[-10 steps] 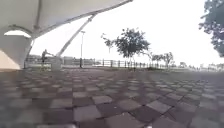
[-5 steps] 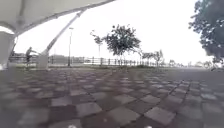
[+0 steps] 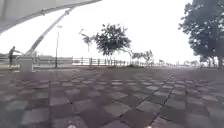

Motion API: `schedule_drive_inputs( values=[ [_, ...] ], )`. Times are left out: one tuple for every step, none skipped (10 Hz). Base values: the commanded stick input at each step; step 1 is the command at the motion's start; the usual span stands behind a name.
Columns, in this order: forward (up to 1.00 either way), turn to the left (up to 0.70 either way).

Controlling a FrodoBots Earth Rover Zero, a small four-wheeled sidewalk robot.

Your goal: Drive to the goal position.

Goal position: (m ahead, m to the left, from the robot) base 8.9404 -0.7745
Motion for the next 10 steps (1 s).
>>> schedule_drive_inputs(
  values=[
    [0.85, -0.34],
    [0.85, -0.34],
    [0.85, -0.21],
    [0.85, 0.00],
    [0.85, 0.00],
    [0.85, 0.01],
    [0.85, 0.01],
    [0.85, 0.01],
    [0.85, 0.01],
    [0.85, 0.01]
  ],
)
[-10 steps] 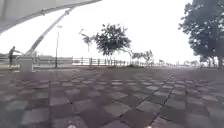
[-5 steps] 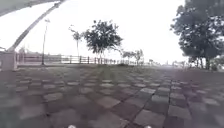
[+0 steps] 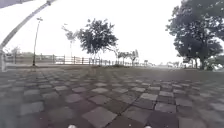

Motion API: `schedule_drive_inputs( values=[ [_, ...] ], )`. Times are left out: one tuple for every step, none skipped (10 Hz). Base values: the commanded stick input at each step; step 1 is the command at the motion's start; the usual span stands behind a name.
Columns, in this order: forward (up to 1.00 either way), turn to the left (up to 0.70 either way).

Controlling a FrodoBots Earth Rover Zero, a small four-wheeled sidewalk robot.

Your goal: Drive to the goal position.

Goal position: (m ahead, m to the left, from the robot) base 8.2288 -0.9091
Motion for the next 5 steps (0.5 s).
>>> schedule_drive_inputs(
  values=[
    [0.85, 0.01],
    [0.85, 0.01],
    [0.85, 0.01],
    [0.85, 0.01],
    [0.85, 0.01]
  ],
)
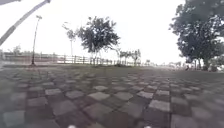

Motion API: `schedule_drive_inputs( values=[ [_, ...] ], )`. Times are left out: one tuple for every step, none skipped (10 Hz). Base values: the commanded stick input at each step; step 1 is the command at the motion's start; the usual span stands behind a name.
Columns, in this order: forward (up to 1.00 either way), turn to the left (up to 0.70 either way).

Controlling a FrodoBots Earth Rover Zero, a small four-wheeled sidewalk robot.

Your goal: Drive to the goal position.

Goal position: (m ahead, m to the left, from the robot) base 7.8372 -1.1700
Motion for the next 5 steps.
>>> schedule_drive_inputs(
  values=[
    [0.85, 0.01],
    [0.85, 0.01],
    [0.85, 0.01],
    [0.85, 0.01],
    [0.85, 0.01]
  ],
)
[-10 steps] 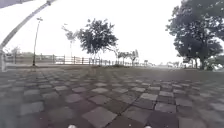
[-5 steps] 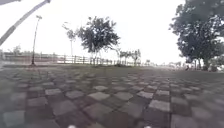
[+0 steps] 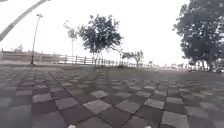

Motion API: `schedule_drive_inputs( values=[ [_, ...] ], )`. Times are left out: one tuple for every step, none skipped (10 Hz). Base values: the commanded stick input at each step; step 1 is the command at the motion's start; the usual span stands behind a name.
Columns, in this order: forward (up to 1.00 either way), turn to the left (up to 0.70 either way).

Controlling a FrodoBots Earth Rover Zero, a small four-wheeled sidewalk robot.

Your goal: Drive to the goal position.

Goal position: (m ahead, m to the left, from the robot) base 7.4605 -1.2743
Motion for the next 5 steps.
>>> schedule_drive_inputs(
  values=[
    [0.85, -0.22],
    [0.85, -0.33],
    [0.85, -0.33],
    [0.85, -0.33],
    [0.85, -0.33]
  ],
)
